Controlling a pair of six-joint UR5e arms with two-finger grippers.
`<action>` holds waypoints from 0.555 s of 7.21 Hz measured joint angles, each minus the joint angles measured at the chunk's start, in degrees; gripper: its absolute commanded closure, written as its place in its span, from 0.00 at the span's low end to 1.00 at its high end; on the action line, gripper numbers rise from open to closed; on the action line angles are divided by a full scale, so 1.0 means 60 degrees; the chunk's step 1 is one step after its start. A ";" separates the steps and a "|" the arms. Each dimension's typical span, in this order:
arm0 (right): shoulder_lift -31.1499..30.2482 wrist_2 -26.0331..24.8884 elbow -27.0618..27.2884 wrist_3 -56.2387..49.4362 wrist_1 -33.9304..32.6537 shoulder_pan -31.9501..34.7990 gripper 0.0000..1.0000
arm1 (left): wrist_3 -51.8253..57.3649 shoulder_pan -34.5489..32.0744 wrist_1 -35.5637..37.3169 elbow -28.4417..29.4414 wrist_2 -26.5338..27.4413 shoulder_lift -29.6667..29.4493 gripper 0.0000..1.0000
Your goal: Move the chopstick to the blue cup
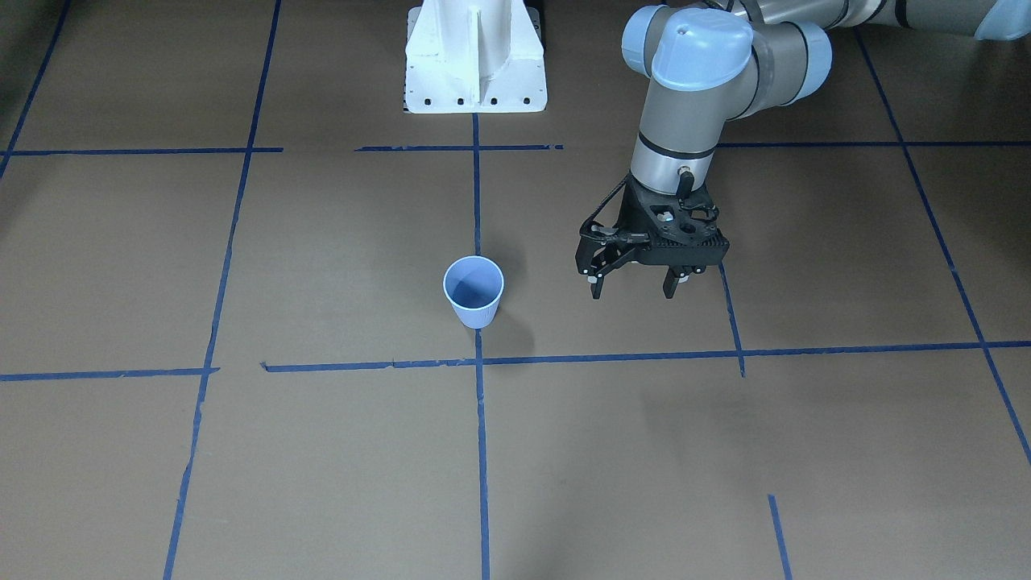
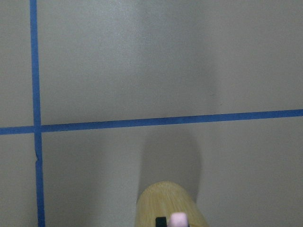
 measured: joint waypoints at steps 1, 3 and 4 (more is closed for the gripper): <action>-0.0004 0.0066 0.0134 0.0000 -0.0007 0.0054 1.00 | -0.0022 -0.0002 0.0000 0.0006 0.0006 0.0006 0.00; -0.0158 0.0267 0.0777 -0.0010 -0.0037 0.0511 1.00 | -0.0034 -0.0004 0.0000 0.0021 0.0011 0.0016 0.00; -0.0320 0.0294 0.1248 -0.0013 -0.0060 0.0815 1.00 | -0.0035 -0.0003 -0.0003 0.0029 0.0011 0.0022 0.00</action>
